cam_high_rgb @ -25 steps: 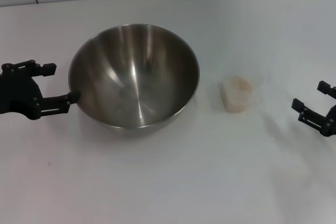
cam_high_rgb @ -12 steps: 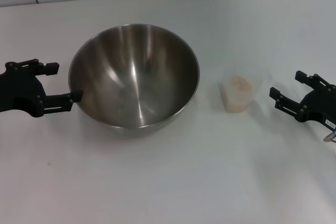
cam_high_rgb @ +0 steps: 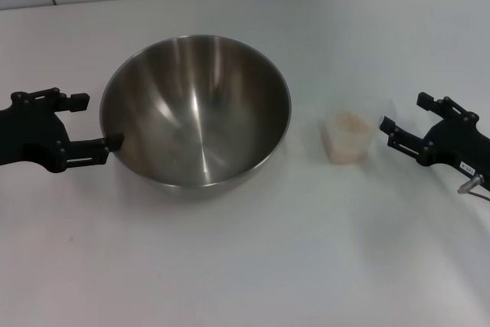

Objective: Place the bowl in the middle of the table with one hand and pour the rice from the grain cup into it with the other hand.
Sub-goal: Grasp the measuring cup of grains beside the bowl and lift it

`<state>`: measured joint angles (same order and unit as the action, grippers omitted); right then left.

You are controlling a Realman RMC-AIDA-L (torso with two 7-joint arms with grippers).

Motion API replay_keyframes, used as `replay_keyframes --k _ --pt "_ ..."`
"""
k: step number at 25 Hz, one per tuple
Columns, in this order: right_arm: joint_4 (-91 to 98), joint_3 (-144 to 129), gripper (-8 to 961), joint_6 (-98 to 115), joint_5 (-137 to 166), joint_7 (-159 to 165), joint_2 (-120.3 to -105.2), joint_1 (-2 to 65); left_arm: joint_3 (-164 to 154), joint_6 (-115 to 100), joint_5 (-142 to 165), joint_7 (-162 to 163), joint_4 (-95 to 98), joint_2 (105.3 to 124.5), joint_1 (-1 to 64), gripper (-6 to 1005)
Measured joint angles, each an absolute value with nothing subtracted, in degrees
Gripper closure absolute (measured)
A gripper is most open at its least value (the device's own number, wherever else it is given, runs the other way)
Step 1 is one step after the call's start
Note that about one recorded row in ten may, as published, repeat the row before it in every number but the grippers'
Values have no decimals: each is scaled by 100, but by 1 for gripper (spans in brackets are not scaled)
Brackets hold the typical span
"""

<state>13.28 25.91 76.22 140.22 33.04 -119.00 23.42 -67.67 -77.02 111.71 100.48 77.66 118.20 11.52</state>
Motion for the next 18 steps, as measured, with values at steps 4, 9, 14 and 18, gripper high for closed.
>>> replay_keyframes --k 4,9,14,18 --pt "1289 2628 254 7604 14013 3304 -11900 2386 -6749 -7782 11171 10048 7734 11821 1189 181" --pt "1245 2634 257 7609 13995 3304 -11900 2428 -6716 -7809 11169 10047 7658 11821 1232 180" --pt "1197 2629 261 7649 13855 3304 -11900 2427 -6714 -7813 11168 10046 7626 11821 1249 180" --pt "1179 2612 263 7653 13850 3292 -11900 2426 -6714 -7812 11166 10045 7599 11821 1269 180"
